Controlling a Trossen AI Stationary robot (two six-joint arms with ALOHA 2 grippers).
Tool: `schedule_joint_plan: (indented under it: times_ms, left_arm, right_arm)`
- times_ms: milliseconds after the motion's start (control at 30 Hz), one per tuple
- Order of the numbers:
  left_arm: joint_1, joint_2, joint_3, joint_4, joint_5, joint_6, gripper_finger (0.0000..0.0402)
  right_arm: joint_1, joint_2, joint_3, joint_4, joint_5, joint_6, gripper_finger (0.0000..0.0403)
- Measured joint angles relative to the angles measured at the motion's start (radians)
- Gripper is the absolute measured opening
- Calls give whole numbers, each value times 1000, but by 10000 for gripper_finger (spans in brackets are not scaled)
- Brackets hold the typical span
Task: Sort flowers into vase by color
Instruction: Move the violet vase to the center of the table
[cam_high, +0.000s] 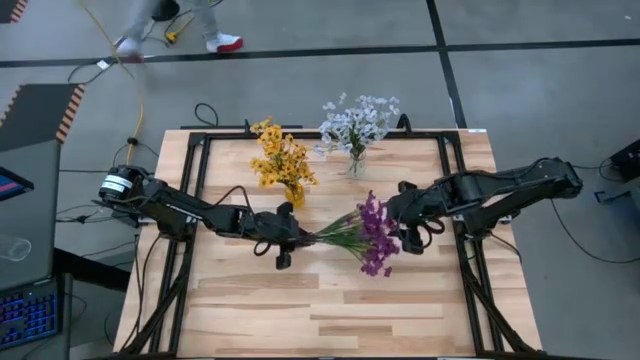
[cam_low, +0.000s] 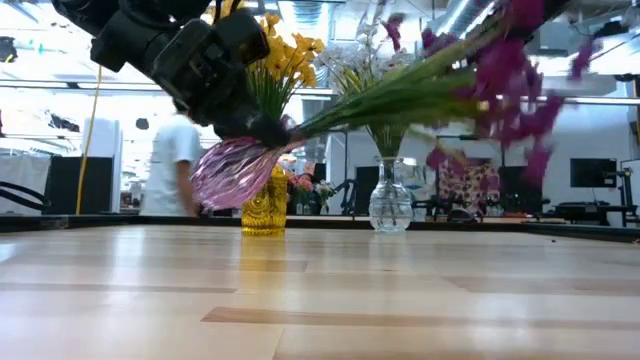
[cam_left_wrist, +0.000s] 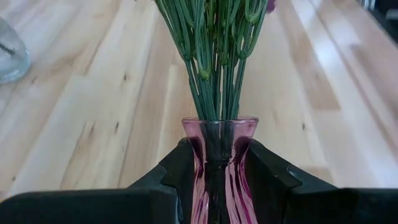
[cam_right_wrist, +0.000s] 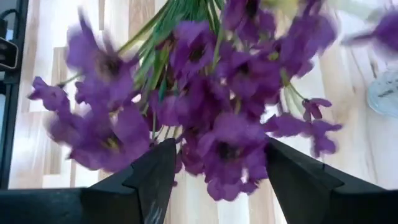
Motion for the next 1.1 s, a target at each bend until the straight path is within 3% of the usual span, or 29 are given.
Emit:
schedule_joint_plan:
  times_ms: [200,367,633,867,1100]
  left_arm:
    - [-1,0,0,82,-47,-54,100]
    - [-26,0,-9,190,-128,-67,100]
    - [-72,0,-14,295,-237,-67,100]
    - [-96,3,-14,343,-300,-66,100]
    - [-104,128,-14,554,-309,-41,100]
  right_arm:
    - [-5,0,91,-133,11,0,269]
    - [-5,-4,145,-225,89,-2,269]
    - [-5,-103,154,-244,156,-28,269]
    - [-5,-202,154,-245,287,-7,269]
    - [-1,-245,154,-306,294,28,269]
